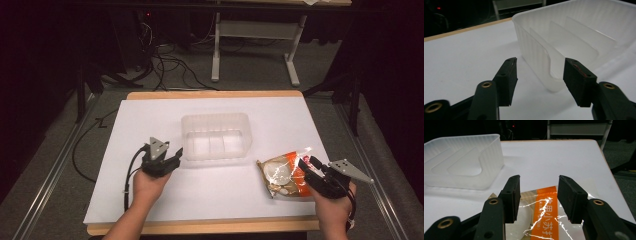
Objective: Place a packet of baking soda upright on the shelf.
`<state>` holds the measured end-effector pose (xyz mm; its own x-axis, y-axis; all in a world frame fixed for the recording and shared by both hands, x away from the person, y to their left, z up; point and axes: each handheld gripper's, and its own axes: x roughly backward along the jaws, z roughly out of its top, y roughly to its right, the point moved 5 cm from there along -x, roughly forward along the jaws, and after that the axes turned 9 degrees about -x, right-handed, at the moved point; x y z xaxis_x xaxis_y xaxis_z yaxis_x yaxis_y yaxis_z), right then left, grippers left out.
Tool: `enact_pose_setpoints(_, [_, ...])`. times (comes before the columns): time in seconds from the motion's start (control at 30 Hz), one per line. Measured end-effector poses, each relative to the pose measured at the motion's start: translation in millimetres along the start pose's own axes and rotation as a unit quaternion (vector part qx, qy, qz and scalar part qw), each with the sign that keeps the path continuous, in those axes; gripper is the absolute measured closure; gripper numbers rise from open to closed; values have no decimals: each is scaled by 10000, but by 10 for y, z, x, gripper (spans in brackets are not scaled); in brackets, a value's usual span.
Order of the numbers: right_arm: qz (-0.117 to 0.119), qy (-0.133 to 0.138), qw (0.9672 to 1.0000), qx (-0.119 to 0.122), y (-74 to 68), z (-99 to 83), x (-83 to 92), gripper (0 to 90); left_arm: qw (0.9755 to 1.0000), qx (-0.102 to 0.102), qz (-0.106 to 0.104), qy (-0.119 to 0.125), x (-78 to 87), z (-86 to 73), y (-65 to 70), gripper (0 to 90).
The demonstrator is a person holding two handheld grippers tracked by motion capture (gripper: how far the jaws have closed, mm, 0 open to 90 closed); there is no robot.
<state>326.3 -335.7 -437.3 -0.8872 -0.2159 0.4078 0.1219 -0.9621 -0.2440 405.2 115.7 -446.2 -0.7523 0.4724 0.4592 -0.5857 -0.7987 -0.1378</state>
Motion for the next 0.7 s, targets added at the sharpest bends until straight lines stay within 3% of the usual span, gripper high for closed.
enact_pose_setpoints(0.1, [-11,-52,10000,35,4,-16,-29,525,9999,-106,-94,97,88,-119,-51,431])
enact_pose_setpoints(0.2, [18,-141,9999,-40,-10,-32,-81,508,9997,-184,-139,-15,127,-170,-118,409])
enact_pose_setpoints(0.23, [18,-141,9999,-40,-10,-32,-81,508,9998,-158,-118,32,145,-158,-145,409])
enact_pose_setpoints(0.27, [26,-150,9999,3,-18,-36,-88,505,9998,25,-173,56,152,-167,-181,410])
enact_pose_setpoints(0.33, [58,-220,9997,86,-54,-56,-89,496,9993,192,-287,-115,122,-203,-183,420])
enact_pose_setpoints(0.47, [68,-244,9996,137,-62,-62,-99,495,9990,174,-407,-55,105,-180,-133,419])
enact_pose_setpoints(0.7, [65,-241,9996,109,-21,-54,-88,490,9990,89,-430,-110,103,-204,-147,413])
